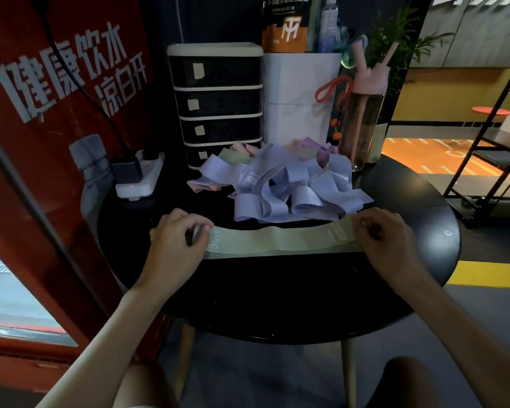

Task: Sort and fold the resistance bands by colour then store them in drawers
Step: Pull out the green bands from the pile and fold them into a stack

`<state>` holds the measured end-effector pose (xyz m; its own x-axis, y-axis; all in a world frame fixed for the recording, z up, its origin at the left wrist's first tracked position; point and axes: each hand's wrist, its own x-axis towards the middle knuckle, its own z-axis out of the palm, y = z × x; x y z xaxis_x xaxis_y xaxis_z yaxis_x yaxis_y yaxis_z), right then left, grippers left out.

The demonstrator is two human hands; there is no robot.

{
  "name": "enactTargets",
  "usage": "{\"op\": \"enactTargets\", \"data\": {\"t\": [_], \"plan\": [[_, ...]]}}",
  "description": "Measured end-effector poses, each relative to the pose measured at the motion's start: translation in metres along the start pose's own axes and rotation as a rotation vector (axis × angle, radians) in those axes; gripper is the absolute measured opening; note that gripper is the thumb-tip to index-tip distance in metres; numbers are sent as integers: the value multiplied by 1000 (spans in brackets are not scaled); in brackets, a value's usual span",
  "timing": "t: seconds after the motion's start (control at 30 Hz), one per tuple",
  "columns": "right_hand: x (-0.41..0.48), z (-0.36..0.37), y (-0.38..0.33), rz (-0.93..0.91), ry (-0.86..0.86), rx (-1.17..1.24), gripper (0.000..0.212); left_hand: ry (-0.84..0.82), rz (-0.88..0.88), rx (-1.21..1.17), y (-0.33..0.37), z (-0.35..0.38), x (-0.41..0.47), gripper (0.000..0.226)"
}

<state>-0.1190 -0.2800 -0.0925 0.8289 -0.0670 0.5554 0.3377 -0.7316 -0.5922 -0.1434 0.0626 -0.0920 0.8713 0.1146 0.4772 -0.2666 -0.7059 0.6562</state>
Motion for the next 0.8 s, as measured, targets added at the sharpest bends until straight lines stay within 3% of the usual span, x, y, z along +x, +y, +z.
{"op": "enactTargets", "data": {"t": [0.07,0.23,0.4,0.47,0.6,0.8], "plan": [[0,2,2,-26,40,-84,7,11,7,9,-1,1,0,7],[-2,2,-4,-129,-212,-159,43,-184,41,-20,-2,0,-3,38],[1,2,-2,-97,-355,-149,32,-277,24,-3,-7,0,-1,53],[4,2,0,-54,-390,-91,30,-267,-2,-33,-5,0,-1,54],[6,1,2,-38,-431,0,45,-279,-49,-59,-3,-2,0,55],[6,2,7,-53,-418,-8,37,-282,-66,-77,-5,-2,-1,44]]}}
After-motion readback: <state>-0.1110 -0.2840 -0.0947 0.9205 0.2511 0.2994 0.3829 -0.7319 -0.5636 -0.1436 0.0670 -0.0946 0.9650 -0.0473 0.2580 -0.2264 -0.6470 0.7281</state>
